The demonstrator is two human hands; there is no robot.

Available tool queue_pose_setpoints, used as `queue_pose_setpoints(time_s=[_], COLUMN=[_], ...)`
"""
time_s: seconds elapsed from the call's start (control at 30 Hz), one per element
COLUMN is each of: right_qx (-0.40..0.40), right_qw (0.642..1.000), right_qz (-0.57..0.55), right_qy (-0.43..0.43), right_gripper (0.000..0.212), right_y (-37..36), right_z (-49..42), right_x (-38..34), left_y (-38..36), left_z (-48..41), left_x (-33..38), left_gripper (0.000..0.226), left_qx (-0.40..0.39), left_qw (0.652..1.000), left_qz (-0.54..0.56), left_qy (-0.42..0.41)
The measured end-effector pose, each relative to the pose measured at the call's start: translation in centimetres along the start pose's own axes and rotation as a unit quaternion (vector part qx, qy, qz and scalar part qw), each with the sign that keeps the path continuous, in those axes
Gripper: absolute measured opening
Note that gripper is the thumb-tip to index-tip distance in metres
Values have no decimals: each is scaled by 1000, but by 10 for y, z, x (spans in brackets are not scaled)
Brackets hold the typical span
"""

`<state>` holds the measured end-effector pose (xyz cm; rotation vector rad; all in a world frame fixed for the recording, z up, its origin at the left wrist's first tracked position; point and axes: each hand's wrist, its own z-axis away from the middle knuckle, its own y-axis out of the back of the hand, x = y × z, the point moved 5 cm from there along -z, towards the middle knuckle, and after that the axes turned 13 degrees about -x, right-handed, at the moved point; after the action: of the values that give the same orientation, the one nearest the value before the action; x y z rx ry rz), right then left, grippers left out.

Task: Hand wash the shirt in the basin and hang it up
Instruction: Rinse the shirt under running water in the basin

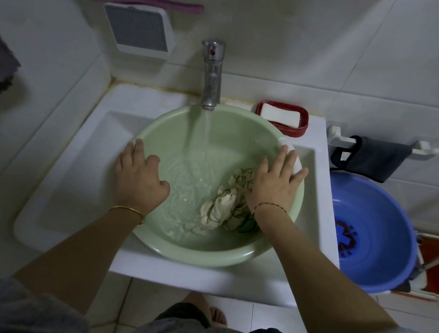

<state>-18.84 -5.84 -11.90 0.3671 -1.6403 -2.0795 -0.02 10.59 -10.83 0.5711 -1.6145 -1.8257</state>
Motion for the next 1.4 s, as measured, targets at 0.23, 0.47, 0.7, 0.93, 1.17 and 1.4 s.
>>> queue_pose_setpoints(time_s=[0.23,0.47,0.7,0.93,1.17,1.4], right_qx=[2,-1,4,8,6,5], right_qw=[1000,1000,1000,1000,1000,1000], right_qz=[0,-4,-3,0,3,3], right_qy=[-1,-1,-3,-5,-7,-6], right_gripper=[67,67,69,68,68,70], right_y=[-1,-1,-2,-1,-1,-1], right_z=[-1,-1,-1,-2,-2,-2], right_x=[-1,-1,0,-1,-2,-1], left_y=[0,0,0,-1,0,-1], left_z=[0,1,1,0,0,0], left_x=[0,1,0,0,-1,0], left_gripper=[58,59,60,60,62,63], left_qx=[28,23,22,19,18,13], left_qw=[1000,1000,1000,1000,1000,1000], left_qz=[5,2,1,0,-1,-3], left_qy=[-13,-5,-3,-4,0,0])
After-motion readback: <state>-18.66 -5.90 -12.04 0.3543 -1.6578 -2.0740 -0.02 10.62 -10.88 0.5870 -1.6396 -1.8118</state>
